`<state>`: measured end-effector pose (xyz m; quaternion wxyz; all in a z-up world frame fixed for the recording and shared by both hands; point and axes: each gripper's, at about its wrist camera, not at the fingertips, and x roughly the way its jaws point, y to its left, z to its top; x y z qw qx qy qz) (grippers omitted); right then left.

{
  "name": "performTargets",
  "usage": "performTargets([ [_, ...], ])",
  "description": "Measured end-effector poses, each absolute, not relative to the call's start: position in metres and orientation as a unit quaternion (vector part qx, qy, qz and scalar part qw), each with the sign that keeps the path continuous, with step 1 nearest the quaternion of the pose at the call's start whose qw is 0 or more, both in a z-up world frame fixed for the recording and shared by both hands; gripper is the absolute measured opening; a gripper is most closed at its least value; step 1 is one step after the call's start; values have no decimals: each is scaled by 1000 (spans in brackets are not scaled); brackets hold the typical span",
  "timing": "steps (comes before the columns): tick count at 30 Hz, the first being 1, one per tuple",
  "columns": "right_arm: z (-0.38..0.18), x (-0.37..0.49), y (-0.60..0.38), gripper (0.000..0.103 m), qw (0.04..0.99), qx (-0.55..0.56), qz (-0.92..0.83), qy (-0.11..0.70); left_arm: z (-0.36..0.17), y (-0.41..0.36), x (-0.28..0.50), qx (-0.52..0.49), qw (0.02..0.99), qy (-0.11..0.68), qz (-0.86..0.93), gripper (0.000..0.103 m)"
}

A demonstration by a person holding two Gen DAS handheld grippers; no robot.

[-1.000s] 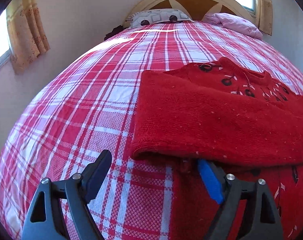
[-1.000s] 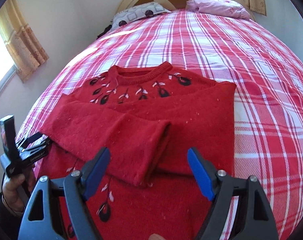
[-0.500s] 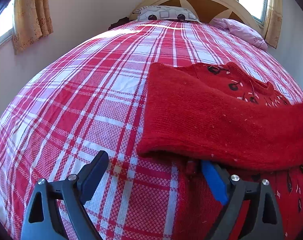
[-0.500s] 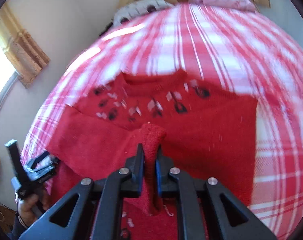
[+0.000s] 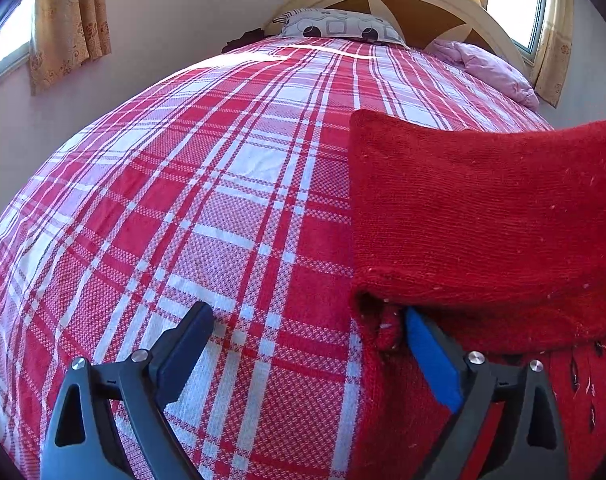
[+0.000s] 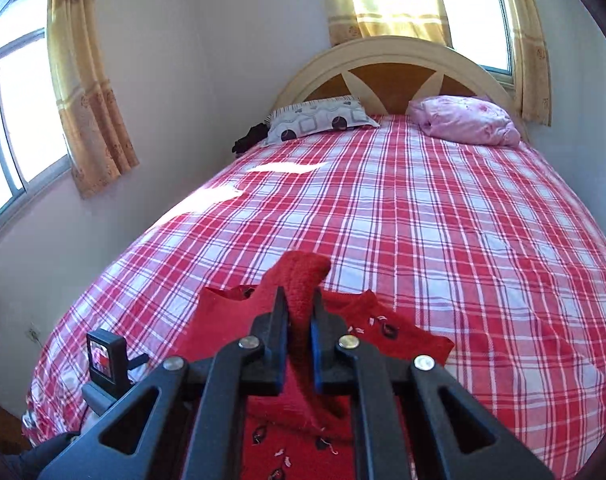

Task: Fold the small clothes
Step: 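Fold the hem up toward the collar with the right tool and release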

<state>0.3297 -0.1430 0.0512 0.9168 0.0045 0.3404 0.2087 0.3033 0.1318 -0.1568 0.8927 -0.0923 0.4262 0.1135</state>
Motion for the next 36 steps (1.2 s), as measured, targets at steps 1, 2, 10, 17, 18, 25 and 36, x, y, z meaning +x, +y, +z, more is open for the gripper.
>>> performTargets([
  [1, 44, 331, -145, 12, 916, 3, 202, 346, -157, 132, 303, -93, 893, 426, 114, 96],
  [2, 37, 334, -150, 12, 915, 4, 196, 352, -157, 133, 304, -93, 893, 426, 113, 96],
  [10, -38, 350, -202, 12, 898, 40, 151, 412, -156, 133, 303, -93, 893, 426, 113, 96],
  [17, -96, 363, -227, 12, 882, 60, 116, 452, -156, 132, 303, -90, 893, 426, 113, 96],
  [18, -101, 364, -228, 12, 882, 59, 112, 455, -156, 132, 303, -90, 893, 426, 113, 96],
  [25, -126, 373, -242, 12, 877, 62, 83, 469, -156, 130, 303, -89, 893, 426, 113, 96],
  [36, -132, 358, -246, 32, 872, 59, 71, 481, -156, 130, 303, -89, 893, 426, 113, 96],
])
